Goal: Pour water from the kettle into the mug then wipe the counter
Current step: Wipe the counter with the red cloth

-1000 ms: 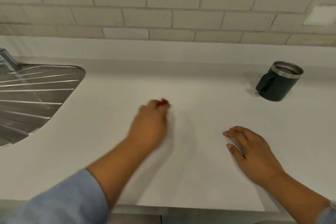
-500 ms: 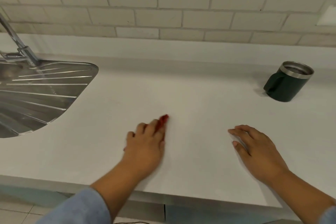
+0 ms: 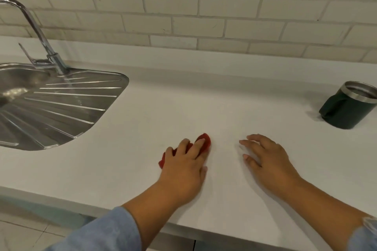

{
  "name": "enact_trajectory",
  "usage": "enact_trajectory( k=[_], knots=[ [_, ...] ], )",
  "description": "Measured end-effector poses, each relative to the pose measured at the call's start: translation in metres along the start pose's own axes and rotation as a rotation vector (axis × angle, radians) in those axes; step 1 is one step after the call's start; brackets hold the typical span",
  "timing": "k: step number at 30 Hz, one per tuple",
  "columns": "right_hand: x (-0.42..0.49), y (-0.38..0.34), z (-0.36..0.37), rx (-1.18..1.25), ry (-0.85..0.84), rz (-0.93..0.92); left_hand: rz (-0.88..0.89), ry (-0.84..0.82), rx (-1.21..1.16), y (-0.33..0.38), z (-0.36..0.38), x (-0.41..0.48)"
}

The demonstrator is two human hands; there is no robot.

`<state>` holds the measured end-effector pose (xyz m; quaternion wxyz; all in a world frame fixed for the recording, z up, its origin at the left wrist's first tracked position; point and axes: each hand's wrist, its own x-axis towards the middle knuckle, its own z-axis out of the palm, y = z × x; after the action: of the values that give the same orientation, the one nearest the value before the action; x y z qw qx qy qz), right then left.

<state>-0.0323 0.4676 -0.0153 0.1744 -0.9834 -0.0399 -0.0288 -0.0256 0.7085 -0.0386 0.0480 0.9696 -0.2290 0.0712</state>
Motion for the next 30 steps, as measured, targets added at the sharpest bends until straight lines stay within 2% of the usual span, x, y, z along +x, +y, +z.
enact_trajectory(
  k=[2,4,9,13,19,23,25,30],
  knots=[
    [0.015,-0.017,0.011,-0.054,-0.103,-0.051,0.018,0.017,0.022,-0.004,0.005,0.009],
    [0.024,-0.027,0.023,-0.089,-0.177,-0.070,-0.049,0.052,0.050,-0.030,0.007,0.020],
    [0.025,-0.024,0.038,-0.123,-0.140,-0.068,-0.361,0.061,0.093,-0.137,0.002,0.031],
    [0.026,-0.025,0.039,-0.153,-0.129,-0.056,-0.480,0.015,0.128,-0.197,-0.004,0.034],
    [0.025,-0.026,0.037,-0.131,-0.130,-0.050,-0.488,0.008,0.045,-0.196,-0.016,0.048],
    [0.025,-0.027,0.036,-0.148,-0.136,-0.042,-0.161,0.037,-0.015,-0.135,-0.001,0.058],
    [0.026,-0.027,0.036,-0.154,-0.138,-0.043,-0.086,0.017,-0.004,-0.118,0.007,0.066],
    [0.025,-0.028,0.035,-0.147,-0.139,-0.045,-0.369,0.015,0.054,-0.169,0.006,0.084]
  ],
)
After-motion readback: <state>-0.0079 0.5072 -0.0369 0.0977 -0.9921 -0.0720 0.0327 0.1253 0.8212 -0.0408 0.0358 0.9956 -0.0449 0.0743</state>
